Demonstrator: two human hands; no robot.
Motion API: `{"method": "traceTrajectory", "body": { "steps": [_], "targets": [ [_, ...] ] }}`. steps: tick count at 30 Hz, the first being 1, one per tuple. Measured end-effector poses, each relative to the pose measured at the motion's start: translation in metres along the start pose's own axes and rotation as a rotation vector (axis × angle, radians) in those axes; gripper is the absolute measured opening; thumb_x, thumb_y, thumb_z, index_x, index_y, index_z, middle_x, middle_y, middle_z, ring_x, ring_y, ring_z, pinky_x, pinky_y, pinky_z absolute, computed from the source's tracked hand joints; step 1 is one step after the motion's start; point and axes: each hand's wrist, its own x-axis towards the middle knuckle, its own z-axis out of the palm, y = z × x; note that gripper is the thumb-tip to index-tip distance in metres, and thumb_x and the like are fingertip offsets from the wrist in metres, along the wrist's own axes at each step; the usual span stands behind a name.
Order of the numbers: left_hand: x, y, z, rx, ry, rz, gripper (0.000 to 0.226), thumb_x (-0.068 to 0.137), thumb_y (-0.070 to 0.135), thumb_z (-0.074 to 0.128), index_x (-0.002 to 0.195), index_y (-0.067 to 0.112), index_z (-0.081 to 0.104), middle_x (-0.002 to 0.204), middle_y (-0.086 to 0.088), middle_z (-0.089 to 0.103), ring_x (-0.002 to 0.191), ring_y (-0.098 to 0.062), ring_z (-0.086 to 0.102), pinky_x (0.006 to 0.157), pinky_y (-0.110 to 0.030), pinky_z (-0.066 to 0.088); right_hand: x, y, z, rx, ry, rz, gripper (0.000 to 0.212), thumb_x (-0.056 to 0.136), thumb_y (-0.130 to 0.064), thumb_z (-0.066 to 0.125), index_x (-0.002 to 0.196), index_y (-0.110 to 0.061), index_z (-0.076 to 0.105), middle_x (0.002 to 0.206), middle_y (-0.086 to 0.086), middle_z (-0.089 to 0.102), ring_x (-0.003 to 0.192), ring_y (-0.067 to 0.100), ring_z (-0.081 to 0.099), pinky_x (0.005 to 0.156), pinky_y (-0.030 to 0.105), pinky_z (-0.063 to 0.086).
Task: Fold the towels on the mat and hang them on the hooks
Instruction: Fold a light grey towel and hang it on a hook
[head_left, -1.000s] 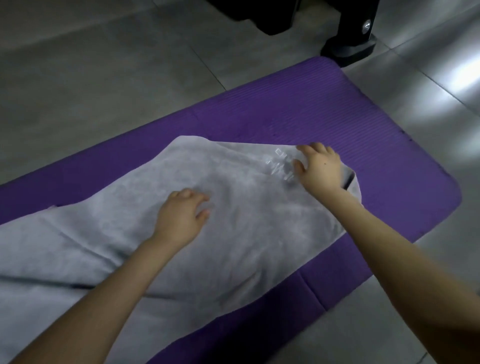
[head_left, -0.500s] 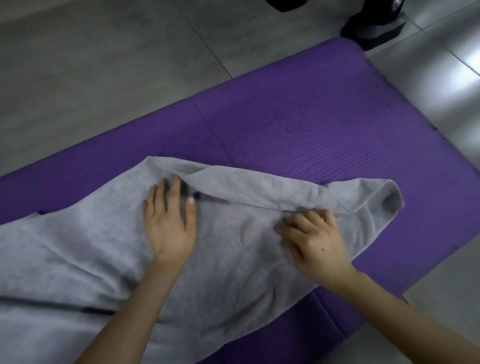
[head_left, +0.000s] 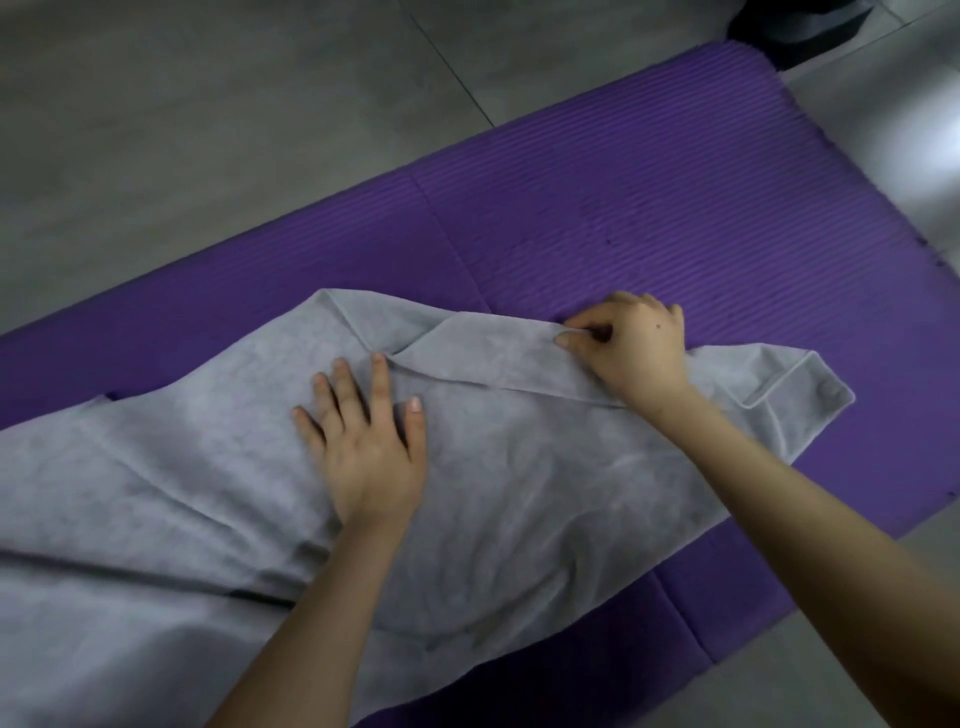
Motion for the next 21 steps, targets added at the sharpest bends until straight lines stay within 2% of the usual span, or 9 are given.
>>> {"method": "traceTrajectory", "body": {
  "steps": [3,5,7,9,12,15,17,19,21],
  "targets": [
    [0.0,0.001,-0.001,0.008,-0.021,-0.005,0.055,0.096,0.046,0.027,0.145,0.02,0.031,0.146,-0.023,0.035,0.136,-0.041,0.028,0.11,-0.06,0.017,0.012,-0.002,-0.017,0.207,0.062,0.036,0.012,0.078,-0.039,0.07,0.085,-0.03,0.075,0.086,-0.005,0.07,0.088,0.021,0.061,0.094,0.044,0.04],
    [0.0,0.0,-0.001,0.017,-0.036,-0.009,0.056,0.096,0.047,0.026,0.145,0.022,0.03,0.147,-0.022,0.033,0.137,-0.041,0.026,0.11,-0.059,0.016,0.038,-0.004,-0.03,0.302,0.188,0.088,0.017,0.077,-0.04,0.067,0.083,-0.026,0.075,0.084,-0.005,0.071,0.086,0.022,0.064,0.091,0.048,0.044],
    [0.0,0.0,-0.001,0.024,-0.051,-0.013,0.055,0.095,0.047,0.029,0.145,0.022,0.032,0.146,-0.022,0.034,0.136,-0.04,0.027,0.11,-0.059,0.016,0.07,-0.006,-0.042,0.29,0.411,0.1,0.024,0.079,-0.042,0.062,0.088,-0.025,0.075,0.09,-0.005,0.068,0.092,0.021,0.061,0.093,0.039,0.041],
    [0.0,-0.001,0.0,0.031,-0.05,-0.012,0.054,0.095,0.046,0.032,0.144,0.022,0.034,0.146,-0.022,0.035,0.135,-0.041,0.028,0.109,-0.06,0.018,0.096,-0.007,-0.044,0.196,0.478,0.044,0.027,0.084,-0.044,0.058,0.097,-0.026,0.073,0.104,-0.004,0.064,0.103,0.02,0.053,0.093,0.028,0.028],
    [0.0,0.0,-0.002,0.033,-0.086,-0.02,0.055,0.094,0.046,0.032,0.144,0.022,0.033,0.147,-0.021,0.033,0.136,-0.04,0.027,0.109,-0.06,0.018,0.103,0.006,-0.021,-0.072,0.221,-0.061,0.037,0.084,-0.045,0.059,0.117,-0.03,0.065,0.134,0.001,0.053,0.124,0.027,0.04,0.105,0.043,0.018],
    [0.001,-0.001,-0.003,0.042,-0.089,-0.028,0.055,0.094,0.047,0.03,0.143,0.022,0.035,0.147,-0.021,0.033,0.136,-0.04,0.027,0.11,-0.06,0.017,0.092,0.021,-0.004,-0.176,0.135,0.03,0.046,0.088,-0.044,0.056,0.131,-0.031,0.053,0.149,0.005,0.037,0.137,0.029,0.027,0.112,0.057,0.004],
    [0.002,0.0,-0.002,0.054,-0.085,-0.023,0.056,0.094,0.047,0.03,0.143,0.022,0.035,0.147,-0.021,0.032,0.137,-0.04,0.026,0.11,-0.059,0.016,0.087,0.03,0.003,-0.26,0.036,0.051,0.047,0.092,-0.049,0.045,0.136,-0.032,0.045,0.152,0.007,0.03,0.141,0.03,0.02,0.11,0.062,-0.001],
    [0.004,0.001,-0.001,0.07,-0.114,-0.022,0.057,0.094,0.048,0.028,0.145,0.023,0.032,0.149,-0.021,0.03,0.138,-0.04,0.023,0.11,-0.059,0.013,0.084,0.04,0.011,-0.352,-0.158,0.058,0.051,0.096,-0.056,0.025,0.143,-0.037,0.029,0.157,0.003,0.015,0.145,0.027,0.006,0.109,0.064,-0.007],
    [0.005,0.001,-0.002,0.083,-0.165,-0.024,0.059,0.093,0.05,0.023,0.146,0.023,0.029,0.15,-0.02,0.027,0.139,-0.039,0.019,0.111,-0.059,0.009,0.082,0.047,0.014,-0.382,-0.257,0.09,0.055,0.095,-0.058,0.011,0.147,-0.039,0.013,0.159,0.0,0.003,0.146,0.023,-0.003,0.109,0.063,-0.011]
  ]
}}
